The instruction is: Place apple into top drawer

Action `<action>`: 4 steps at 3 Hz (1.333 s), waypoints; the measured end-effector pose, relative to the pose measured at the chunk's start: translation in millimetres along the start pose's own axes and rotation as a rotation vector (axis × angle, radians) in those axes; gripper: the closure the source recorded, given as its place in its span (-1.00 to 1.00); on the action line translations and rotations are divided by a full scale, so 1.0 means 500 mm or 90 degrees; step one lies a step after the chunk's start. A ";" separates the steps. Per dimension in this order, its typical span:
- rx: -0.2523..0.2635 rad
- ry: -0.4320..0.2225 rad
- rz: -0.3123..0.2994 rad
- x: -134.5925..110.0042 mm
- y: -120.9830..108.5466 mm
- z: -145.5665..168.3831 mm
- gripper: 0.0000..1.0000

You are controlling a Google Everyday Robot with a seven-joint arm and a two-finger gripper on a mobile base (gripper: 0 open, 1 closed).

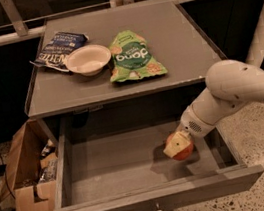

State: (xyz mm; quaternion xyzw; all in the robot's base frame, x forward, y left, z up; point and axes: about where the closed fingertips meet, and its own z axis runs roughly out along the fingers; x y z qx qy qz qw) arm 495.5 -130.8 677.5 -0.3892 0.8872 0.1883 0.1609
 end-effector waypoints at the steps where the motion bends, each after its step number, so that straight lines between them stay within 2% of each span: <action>1: 0.025 -0.007 0.041 0.006 -0.001 0.047 1.00; 3: 0.069 -0.004 0.107 0.028 -0.019 0.105 1.00; 4: 0.079 0.002 0.130 0.038 -0.024 0.123 1.00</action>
Offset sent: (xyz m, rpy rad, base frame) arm 0.0078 0.0096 -0.0619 -0.0450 0.0000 -0.2335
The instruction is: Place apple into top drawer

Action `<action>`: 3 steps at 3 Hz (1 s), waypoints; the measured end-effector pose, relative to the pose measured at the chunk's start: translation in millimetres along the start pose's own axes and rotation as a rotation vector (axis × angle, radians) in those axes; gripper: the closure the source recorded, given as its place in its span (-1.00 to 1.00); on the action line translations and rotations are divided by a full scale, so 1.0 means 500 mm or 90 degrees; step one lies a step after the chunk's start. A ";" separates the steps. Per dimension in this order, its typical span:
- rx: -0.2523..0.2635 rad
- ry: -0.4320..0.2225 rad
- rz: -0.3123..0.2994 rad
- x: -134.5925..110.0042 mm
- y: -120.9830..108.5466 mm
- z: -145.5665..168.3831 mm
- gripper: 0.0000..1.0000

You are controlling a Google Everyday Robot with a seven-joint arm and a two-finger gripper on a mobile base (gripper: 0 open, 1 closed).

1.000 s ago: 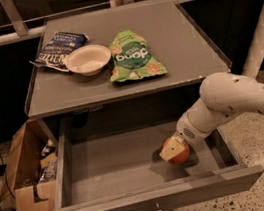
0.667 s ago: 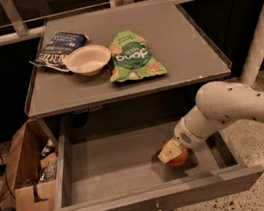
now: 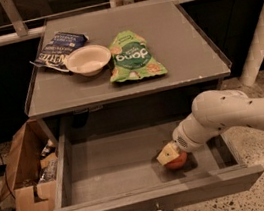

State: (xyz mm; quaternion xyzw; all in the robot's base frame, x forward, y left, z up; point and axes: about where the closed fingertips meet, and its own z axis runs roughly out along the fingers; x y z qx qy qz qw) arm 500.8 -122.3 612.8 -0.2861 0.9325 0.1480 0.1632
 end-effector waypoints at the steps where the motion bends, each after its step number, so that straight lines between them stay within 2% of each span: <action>1: 0.000 0.000 0.002 -0.001 0.001 -0.003 1.00; 2: 0.000 0.000 0.002 -0.001 0.001 -0.003 0.64; 3: 0.000 0.000 0.002 -0.001 0.001 -0.003 0.15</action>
Offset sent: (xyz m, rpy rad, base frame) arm -0.0001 -0.0001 0.0016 0.0001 0.0014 -0.0022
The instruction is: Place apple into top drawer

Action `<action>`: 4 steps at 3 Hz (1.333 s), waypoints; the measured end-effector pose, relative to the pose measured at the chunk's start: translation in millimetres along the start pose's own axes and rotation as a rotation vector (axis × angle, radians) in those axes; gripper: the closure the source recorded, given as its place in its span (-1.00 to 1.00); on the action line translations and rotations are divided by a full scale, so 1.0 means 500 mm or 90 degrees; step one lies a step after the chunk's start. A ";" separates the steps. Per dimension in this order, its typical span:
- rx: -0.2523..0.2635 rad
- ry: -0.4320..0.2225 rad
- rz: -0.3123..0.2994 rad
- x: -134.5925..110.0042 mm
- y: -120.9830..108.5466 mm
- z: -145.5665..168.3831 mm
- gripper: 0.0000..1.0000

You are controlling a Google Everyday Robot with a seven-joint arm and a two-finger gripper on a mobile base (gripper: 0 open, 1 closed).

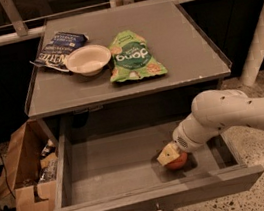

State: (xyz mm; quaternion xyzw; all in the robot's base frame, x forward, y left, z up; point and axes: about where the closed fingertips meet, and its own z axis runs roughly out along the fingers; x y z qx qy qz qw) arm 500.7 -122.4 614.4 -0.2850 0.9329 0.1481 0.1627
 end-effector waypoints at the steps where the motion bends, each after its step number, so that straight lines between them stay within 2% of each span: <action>1: 0.000 0.000 0.000 0.000 0.000 0.000 -0.31; 2: 0.000 0.000 0.000 0.000 0.000 0.000 -0.77; 3: 0.000 0.000 0.000 0.000 0.000 0.000 -1.00; 4: 0.000 0.000 0.000 0.000 0.000 0.000 -1.00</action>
Offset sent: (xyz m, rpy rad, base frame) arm 0.0000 0.0000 0.0000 0.0000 0.0000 0.0000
